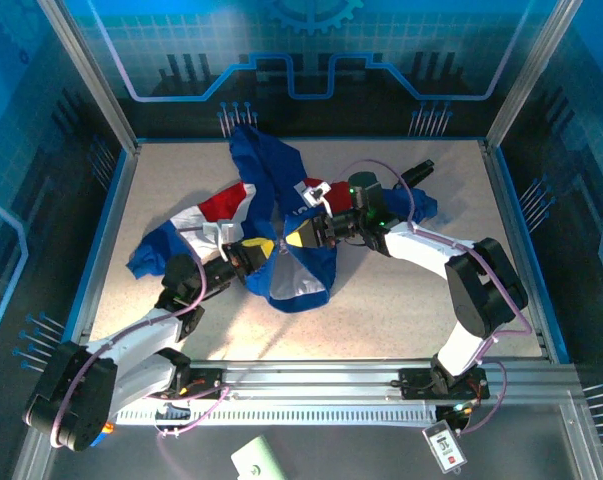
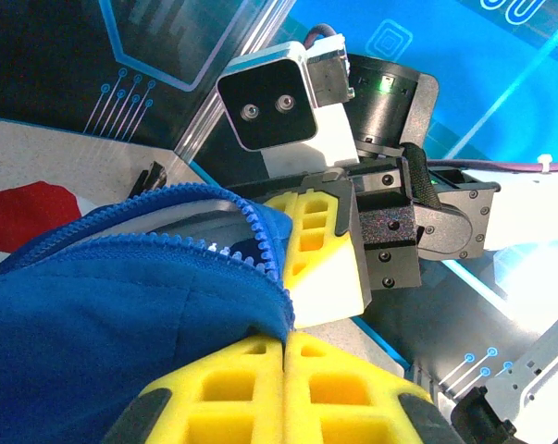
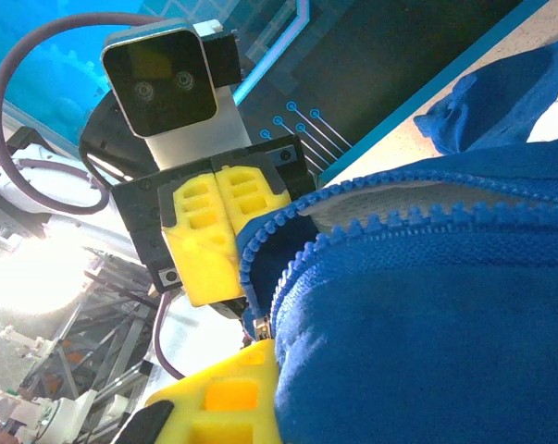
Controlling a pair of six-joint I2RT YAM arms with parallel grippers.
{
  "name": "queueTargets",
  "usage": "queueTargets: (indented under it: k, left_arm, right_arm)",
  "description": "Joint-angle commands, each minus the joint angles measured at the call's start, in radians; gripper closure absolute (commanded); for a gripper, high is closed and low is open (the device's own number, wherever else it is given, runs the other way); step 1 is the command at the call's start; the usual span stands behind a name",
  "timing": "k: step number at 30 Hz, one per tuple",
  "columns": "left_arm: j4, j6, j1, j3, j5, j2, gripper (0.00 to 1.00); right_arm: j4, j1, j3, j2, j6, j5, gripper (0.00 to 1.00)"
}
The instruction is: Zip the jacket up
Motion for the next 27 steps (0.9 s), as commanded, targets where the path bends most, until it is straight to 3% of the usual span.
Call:
queueTargets:
  k: [1,27]
  left_arm:
    - [0.060,0.003,-0.002,0.033,-0.006,0.003,1.00]
    - [0.131,-0.038,0.009,0.044,-0.006,0.072,1.00]
  right_arm:
    - [0.033,0.011,0.029,0.011,0.002,-0.022,1.00]
    - [0.061,0.012,0.026,0.021,0.020,-0.029,1.00]
